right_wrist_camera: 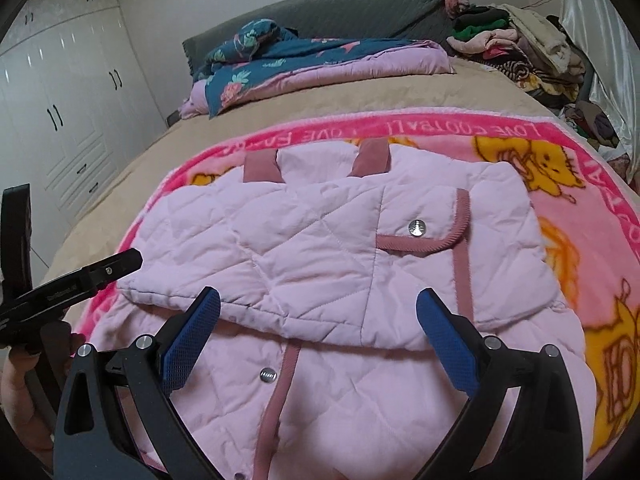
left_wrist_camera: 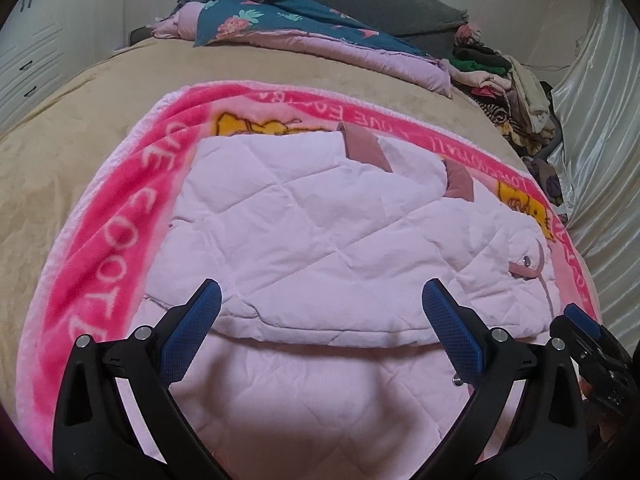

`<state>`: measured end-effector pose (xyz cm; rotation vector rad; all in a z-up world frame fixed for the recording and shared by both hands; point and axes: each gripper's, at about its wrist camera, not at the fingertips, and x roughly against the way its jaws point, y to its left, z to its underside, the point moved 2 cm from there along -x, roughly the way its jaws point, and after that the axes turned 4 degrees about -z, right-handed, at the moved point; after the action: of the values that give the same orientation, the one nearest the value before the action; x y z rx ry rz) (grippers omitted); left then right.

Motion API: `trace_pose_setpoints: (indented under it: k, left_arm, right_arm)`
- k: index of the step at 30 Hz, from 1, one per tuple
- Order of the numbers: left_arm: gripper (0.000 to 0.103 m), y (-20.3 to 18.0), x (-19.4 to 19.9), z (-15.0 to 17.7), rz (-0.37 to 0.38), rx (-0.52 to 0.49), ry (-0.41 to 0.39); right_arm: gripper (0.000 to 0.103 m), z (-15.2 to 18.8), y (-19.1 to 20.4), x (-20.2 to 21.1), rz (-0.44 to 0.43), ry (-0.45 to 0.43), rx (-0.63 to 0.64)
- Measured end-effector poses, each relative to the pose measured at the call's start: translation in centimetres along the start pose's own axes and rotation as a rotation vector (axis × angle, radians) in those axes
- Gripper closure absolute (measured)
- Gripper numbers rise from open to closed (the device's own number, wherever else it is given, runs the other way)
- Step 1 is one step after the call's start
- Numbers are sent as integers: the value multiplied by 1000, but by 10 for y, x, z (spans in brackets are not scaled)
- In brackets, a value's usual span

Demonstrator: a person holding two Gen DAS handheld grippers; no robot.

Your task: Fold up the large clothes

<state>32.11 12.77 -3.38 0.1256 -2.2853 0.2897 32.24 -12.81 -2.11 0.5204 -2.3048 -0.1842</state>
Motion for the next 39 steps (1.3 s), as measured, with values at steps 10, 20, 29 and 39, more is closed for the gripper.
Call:
trace_pose_setpoints:
  k: [10,20,29,39]
  left_arm:
    - [9,-5,25,-1,5,-15,-52]
    - [9,-3,52,-4,0,-26,-107]
    - [9,2,75,-1,-6,-10,-142]
    - [9,-15,104,20,9,-59,-183]
  right_arm:
    - [5,0,-1,36,31,-61,-2]
    - [4,-2,0,62,45,-102,-6]
    - [4,-3,5,88,42,-139,2]
    - [4,-1,12,114,29,-166,9]
